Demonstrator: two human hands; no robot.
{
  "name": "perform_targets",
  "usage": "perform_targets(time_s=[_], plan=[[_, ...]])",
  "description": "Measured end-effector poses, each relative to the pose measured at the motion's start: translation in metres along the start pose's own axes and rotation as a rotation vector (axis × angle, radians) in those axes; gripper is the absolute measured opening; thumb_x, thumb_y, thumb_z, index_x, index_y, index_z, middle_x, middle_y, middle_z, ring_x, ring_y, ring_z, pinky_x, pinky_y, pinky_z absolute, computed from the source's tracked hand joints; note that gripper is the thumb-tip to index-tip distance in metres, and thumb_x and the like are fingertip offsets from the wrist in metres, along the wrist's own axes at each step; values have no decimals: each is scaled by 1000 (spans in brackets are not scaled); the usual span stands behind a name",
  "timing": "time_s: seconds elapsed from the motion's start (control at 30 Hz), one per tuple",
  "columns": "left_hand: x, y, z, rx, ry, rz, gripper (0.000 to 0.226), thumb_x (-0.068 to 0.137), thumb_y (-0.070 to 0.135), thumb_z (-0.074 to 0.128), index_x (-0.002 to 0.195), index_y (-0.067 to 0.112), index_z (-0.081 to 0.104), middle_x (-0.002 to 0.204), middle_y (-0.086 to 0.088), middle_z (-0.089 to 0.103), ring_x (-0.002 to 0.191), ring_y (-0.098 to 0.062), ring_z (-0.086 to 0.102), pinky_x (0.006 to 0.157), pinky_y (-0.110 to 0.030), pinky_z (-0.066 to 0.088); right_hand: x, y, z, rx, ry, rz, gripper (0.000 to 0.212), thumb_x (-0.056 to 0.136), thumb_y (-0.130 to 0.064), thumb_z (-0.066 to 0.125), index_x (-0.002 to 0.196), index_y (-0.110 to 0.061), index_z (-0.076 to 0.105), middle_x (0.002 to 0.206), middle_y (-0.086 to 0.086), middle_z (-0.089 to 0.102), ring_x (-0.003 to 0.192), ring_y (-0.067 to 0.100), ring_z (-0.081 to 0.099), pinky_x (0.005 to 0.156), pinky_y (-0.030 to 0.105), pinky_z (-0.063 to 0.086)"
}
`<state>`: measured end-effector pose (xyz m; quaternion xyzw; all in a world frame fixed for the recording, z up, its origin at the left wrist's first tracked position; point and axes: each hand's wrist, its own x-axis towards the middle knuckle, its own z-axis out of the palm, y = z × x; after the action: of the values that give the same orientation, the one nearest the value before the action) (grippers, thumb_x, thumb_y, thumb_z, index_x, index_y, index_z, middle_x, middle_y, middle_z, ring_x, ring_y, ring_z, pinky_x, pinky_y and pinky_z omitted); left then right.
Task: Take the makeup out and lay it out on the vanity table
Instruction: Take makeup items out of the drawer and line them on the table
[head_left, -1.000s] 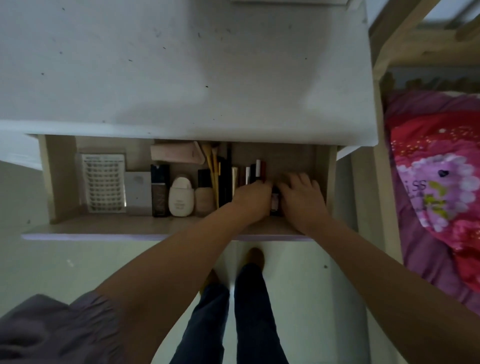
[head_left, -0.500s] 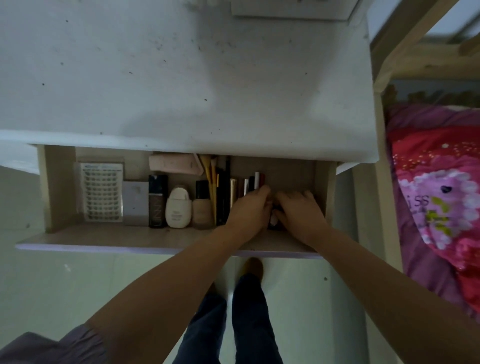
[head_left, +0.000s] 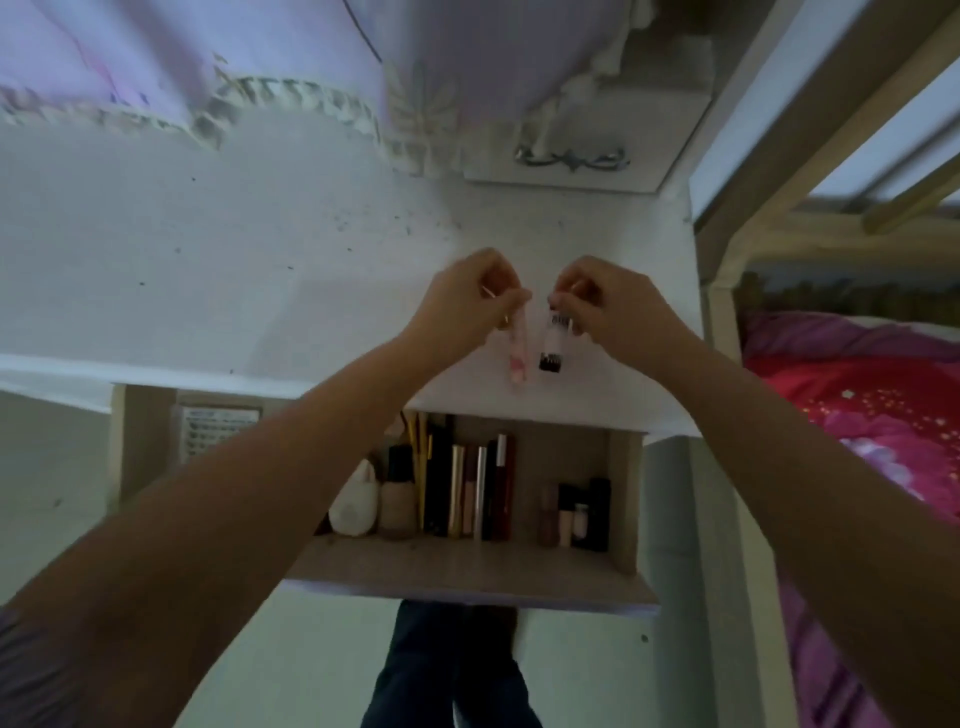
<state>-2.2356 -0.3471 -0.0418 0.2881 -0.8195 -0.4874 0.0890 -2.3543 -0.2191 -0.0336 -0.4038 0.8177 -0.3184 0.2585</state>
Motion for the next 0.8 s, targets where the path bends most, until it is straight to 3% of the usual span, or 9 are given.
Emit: perform_targets(time_s=[0.1,0.2,0.3,0.4,0.53,0.67,0.73,0.8], plan=[[47,-6,6,40,26,-19,11,87,21,64,86,13,56,78,-1,63,60,-9,58,46,-12,40,47,11,5,-53,4,55,9,93,-28,55,91,-19,54,85,-4,59,70,7,53,57,10,38],[74,-16,14,98,63,-41,10,87,20,62,88,11,60,83,-4,62,59,-10,53,55,-22,42,69,21,12,-108,54,34,10,94,-25,53,93,-16,58,95,3,60,77,11,51,54,11,34],[84,-25,23,152,83,-57,15,87,21,61,92,7,64,92,-8,63,78,-18,60,70,-25,45,75,27,16,-150,112,18,17,93,-20,54,100,-8,63,105,10,60,86,14,51,67,13,30],[81,-27,27,210,89,-37,15,88,22,60,95,10,65,100,-9,64,89,-20,60,75,-24,43,69,29,18,-142,130,37,16,92,-20,54,100,-9,63,105,9,60,84,13,51,68,12,30],[67,-23,21,116,93,-62,15,90,22,58,101,12,61,101,-9,60,83,-22,63,72,-34,55,50,28,14,-42,159,102,18,94,-18,51,108,-10,60,104,8,61,74,12,57,56,2,39],[-8,-20,8,116,155,146,12,95,20,48,88,13,53,76,0,55,66,-13,55,62,-19,47,-18,18,3,97,213,84,13,96,-17,50,106,-15,58,89,3,61,65,2,58,56,5,45],[-70,-31,17,148,13,275,20,94,24,43,79,14,50,67,5,50,59,-7,46,58,-17,41,-67,19,16,80,134,-2,10,96,-17,49,99,-20,58,79,-7,59,66,0,57,59,7,45],[-116,-59,40,304,-167,323,26,92,28,41,81,11,58,72,0,58,65,-9,48,57,-22,43,-107,33,45,3,-49,-35,16,94,-22,46,92,-18,62,77,-7,61,69,6,58,64,13,43]])
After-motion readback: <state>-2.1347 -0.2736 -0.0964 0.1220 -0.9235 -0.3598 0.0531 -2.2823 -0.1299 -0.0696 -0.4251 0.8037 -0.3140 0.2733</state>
